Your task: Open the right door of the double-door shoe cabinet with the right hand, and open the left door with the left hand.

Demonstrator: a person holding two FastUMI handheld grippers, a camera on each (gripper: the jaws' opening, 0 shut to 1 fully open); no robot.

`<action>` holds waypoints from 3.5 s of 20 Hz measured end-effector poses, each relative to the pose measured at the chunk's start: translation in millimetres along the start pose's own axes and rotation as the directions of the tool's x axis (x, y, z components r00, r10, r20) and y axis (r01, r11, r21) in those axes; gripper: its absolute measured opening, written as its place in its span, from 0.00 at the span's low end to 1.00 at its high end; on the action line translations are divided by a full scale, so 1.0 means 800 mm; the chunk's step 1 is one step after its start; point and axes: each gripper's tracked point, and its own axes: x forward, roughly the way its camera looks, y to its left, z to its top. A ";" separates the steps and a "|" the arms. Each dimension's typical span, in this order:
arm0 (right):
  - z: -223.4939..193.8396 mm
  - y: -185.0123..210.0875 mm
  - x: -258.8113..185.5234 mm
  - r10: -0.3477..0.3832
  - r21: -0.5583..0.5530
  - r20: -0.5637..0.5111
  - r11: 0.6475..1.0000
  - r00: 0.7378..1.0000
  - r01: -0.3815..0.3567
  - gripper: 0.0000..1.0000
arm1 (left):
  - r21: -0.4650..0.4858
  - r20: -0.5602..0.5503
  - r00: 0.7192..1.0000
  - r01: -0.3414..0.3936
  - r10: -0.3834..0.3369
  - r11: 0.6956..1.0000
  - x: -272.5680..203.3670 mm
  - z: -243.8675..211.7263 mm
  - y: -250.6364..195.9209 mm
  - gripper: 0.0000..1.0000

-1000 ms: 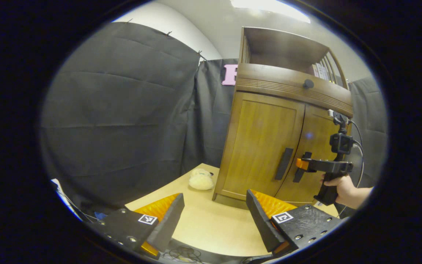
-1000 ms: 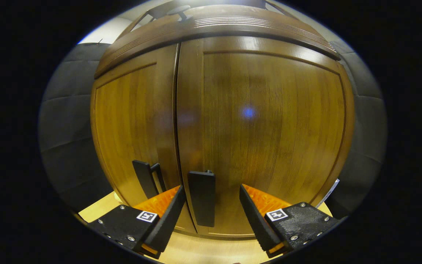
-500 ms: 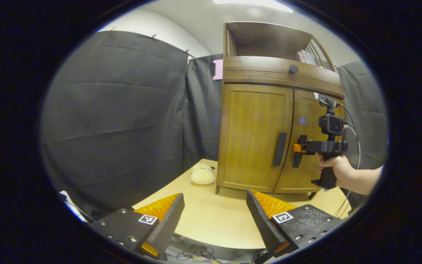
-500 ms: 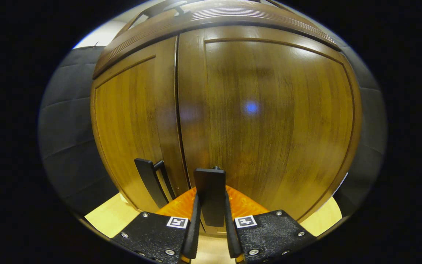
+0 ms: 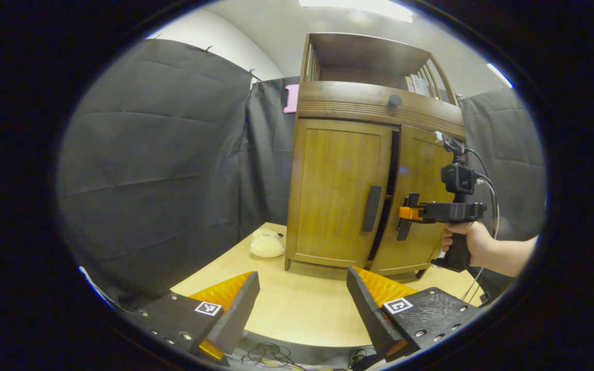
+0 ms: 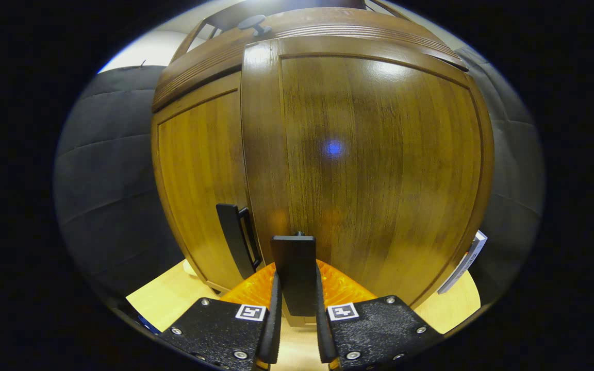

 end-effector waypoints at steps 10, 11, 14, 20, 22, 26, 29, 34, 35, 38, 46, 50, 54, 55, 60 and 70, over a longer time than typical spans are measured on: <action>0.011 -0.011 -0.044 -0.006 0.016 0.004 1.000 1.000 0.006 0.30 | -0.013 -0.011 0.995 0.098 -0.098 0.995 0.000 0.003 -0.008 1.00; 0.005 -0.015 -0.050 -0.007 0.016 -0.002 1.000 1.000 0.007 0.30 | -0.017 -0.007 0.994 0.105 -0.105 0.994 0.000 0.004 -0.009 1.00; -0.007 -0.024 -0.072 -0.010 0.025 -0.016 1.000 1.000 0.010 0.30 | -0.031 -0.001 0.992 0.125 -0.125 0.992 0.002 0.000 -0.011 1.00; -0.021 -0.051 -0.118 -0.043 0.048 -0.024 0.998 0.999 0.044 0.30 | -0.023 0.005 0.987 0.159 -0.159 0.987 0.004 -0.004 -0.018 1.00; -0.026 -0.061 -0.132 -0.053 0.067 -0.032 0.996 0.998 0.055 0.28 | -0.032 -0.009 0.983 0.181 -0.182 0.983 0.009 -0.011 -0.024 1.00; -0.032 -0.090 -0.164 -0.103 0.065 -0.035 0.992 0.994 0.106 0.24 | -0.033 -0.019 0.970 0.240 -0.241 0.970 0.020 -0.027 -0.040 0.97; -0.041 -0.120 -0.185 -0.145 0.102 -0.045 0.984 0.988 0.149 0.21 | -0.019 -0.034 0.958 0.284 -0.284 0.959 0.027 -0.039 -0.056 1.00; -0.049 -0.186 -0.222 -0.224 0.139 -0.054 0.963 0.973 0.230 0.08 | 0.000 -0.054 0.937 0.347 -0.346 0.938 0.040 -0.038 -0.100 1.00; -0.052 -0.201 -0.227 -0.233 0.142 -0.054 0.961 0.971 0.239 0.05 | 0.002 -0.057 0.936 0.349 -0.348 0.937 0.045 -0.042 -0.109 0.95; -0.050 -0.237 -0.235 -0.229 0.144 -0.041 0.962 0.973 0.233 0.05 | -0.014 -0.068 0.927 0.369 -0.369 0.929 0.054 -0.040 -0.141 0.95; -0.049 -0.287 -0.240 -0.073 0.166 -0.036 0.983 0.997 0.078 0.05 | 0.065 -0.043 0.945 0.326 -0.324 0.943 0.061 -0.005 -0.228 1.00; -0.051 -0.290 -0.239 -0.010 0.129 -0.022 0.992 1.000 0.013 0.05 | 0.050 -0.035 0.976 0.217 -0.216 0.975 0.059 0.000 -0.240 0.97; -0.050 -0.290 -0.243 0.062 0.168 0.021 0.984 0.998 -0.065 0.06 | 0.051 -0.053 0.995 0.089 -0.086 0.995 0.051 -0.004 -0.223 0.97; -0.051 -0.292 -0.244 0.073 0.164 0.021 0.984 0.997 -0.075 0.06 | 0.060 -0.062 0.996 0.062 -0.058 0.996 0.052 -0.004 -0.218 0.97; -0.059 -0.289 -0.259 0.064 0.142 0.020 0.988 0.998 -0.066 0.07 | 0.055 -0.016 1.000 0.022 -0.022 0.998 0.084 0.025 -0.195 1.00; -0.111 -0.361 -0.361 -0.486 0.380 -0.035 0.801 0.873 0.462 0.95 | 0.138 0.023 0.981 0.189 -0.194 0.972 0.307 0.085 -0.180 1.00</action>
